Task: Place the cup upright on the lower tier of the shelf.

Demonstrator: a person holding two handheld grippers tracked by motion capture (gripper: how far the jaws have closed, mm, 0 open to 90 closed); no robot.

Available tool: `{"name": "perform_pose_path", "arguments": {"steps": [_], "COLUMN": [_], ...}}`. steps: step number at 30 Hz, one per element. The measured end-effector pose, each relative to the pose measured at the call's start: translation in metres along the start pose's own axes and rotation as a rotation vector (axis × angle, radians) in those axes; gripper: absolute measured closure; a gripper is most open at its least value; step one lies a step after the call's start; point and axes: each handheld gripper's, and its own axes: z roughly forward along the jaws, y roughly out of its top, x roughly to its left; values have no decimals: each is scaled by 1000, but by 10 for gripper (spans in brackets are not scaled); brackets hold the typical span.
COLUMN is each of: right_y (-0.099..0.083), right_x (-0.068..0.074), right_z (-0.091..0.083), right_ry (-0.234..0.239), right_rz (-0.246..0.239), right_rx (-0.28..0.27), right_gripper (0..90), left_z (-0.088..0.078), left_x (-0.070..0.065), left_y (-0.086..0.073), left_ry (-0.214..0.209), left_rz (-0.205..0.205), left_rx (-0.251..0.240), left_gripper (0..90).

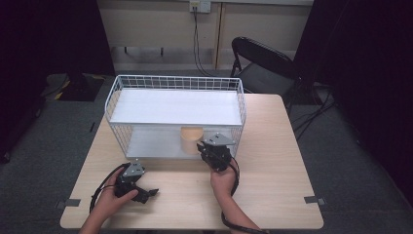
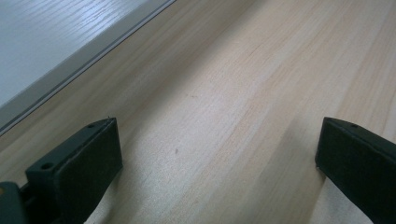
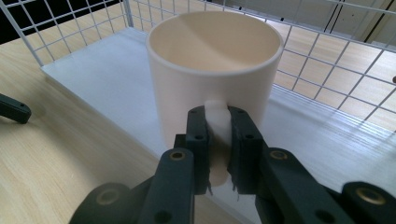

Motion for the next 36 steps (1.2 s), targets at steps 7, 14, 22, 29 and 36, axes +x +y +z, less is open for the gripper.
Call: {"name": "perform_pose_path", "arguments": {"steps": [7,14,22,29,36], "right_y": [-1,-2,-4,-3,0], "right_x": [-2,-3,-3,-3,-3], "right_z": [2,3,5,7,9], "right_ry": [-12,-17,-30,-29,-34], "right_rz": [-3,-1,10,20,22], "right_rx": [5,6,13,19,29], "right_gripper": [804,803,801,800,798], "left_z": [0,0,0,0,0], "left_x": [0,0,0,0,0], "left_y": [0,0,0,0,0], "left_ry": [0,1,0,1,0], "left_rz": [0,1,0,0,-1], "left_rx": [0,1,0,3,2], "left_gripper": [0,0,0,0,0]}}
